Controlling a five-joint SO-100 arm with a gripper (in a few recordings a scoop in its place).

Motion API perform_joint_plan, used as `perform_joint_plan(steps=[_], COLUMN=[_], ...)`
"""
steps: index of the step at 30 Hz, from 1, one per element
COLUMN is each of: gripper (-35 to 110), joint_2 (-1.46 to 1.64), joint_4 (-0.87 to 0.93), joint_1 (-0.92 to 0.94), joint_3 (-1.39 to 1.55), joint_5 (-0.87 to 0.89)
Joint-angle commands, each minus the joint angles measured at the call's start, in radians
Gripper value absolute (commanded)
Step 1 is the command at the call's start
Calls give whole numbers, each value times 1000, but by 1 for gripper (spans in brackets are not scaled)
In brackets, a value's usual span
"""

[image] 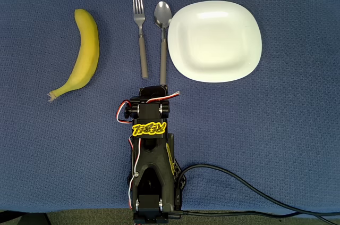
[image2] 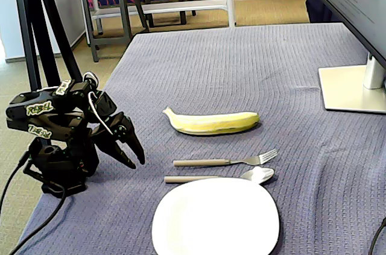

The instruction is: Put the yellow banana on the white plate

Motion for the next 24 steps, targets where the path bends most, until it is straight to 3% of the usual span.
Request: perform_joint_plan(steps=[1, 14, 20, 24], gripper=[0, 0, 1, 6], joint_2=[-63, -74, -150, -242], joint_4=[5, 2, -14, -46], joint_1=[-32, -46, -43, -15], joint_3=[-87, -103, -259, -357], joint_5=[-78, -181, -178, -281])
